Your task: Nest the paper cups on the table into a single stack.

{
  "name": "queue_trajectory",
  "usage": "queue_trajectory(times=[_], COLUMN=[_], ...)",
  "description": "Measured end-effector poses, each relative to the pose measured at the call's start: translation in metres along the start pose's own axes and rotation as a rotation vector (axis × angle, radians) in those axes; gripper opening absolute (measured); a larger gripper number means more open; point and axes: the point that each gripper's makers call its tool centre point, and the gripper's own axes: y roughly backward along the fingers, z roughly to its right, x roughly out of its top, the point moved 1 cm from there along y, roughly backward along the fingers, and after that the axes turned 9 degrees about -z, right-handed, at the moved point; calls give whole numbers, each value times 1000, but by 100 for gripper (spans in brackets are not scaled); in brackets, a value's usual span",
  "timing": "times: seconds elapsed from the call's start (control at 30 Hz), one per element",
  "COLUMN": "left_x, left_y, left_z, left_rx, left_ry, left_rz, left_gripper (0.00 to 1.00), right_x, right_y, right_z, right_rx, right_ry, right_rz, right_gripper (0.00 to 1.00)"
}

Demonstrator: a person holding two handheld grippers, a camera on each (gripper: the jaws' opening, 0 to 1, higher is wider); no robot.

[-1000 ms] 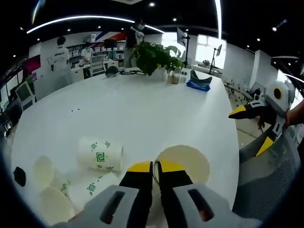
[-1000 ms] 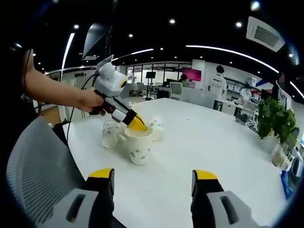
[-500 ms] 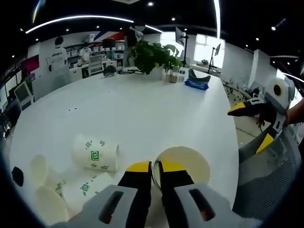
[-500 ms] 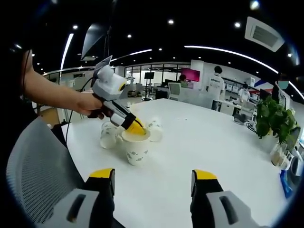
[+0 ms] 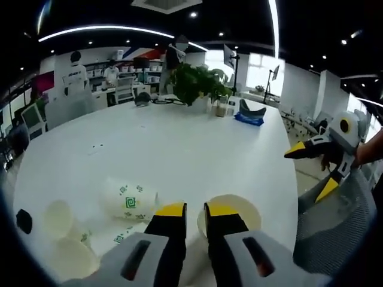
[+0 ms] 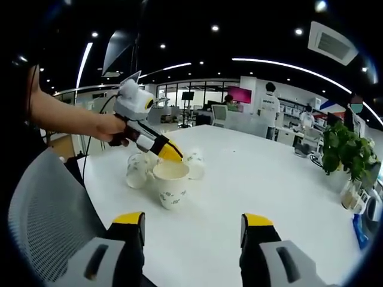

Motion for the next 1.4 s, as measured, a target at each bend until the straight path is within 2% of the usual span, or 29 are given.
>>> queue_trajectory(times=[0.33, 0.6, 0.73, 0.8, 1.07, 1.4], left_x=[3, -2, -7, -9, -22, -51], left_y=[25, 41, 48, 52, 66, 75], left_z=[-19, -41, -49, -48, -66, -93], left_rx=[57, 107, 134, 145, 185, 224], left_ry=[25, 46, 52, 53, 60, 76], left_rz=[36, 49, 49, 46, 35, -3], left_gripper=[14, 16, 17, 17, 18, 18], right_x=[3, 4, 4, 4, 6, 7], right_y=[1, 1, 1, 1, 2, 1], right_z=[-1, -3, -4, -4, -4, -3], right_rx=[7, 12, 15, 16, 18, 20], right_ry=[-9, -11, -14, -14, -25, -30], right_rz=[16, 17, 13, 15, 22, 32], right_gripper=[67, 69, 70, 70, 72, 80])
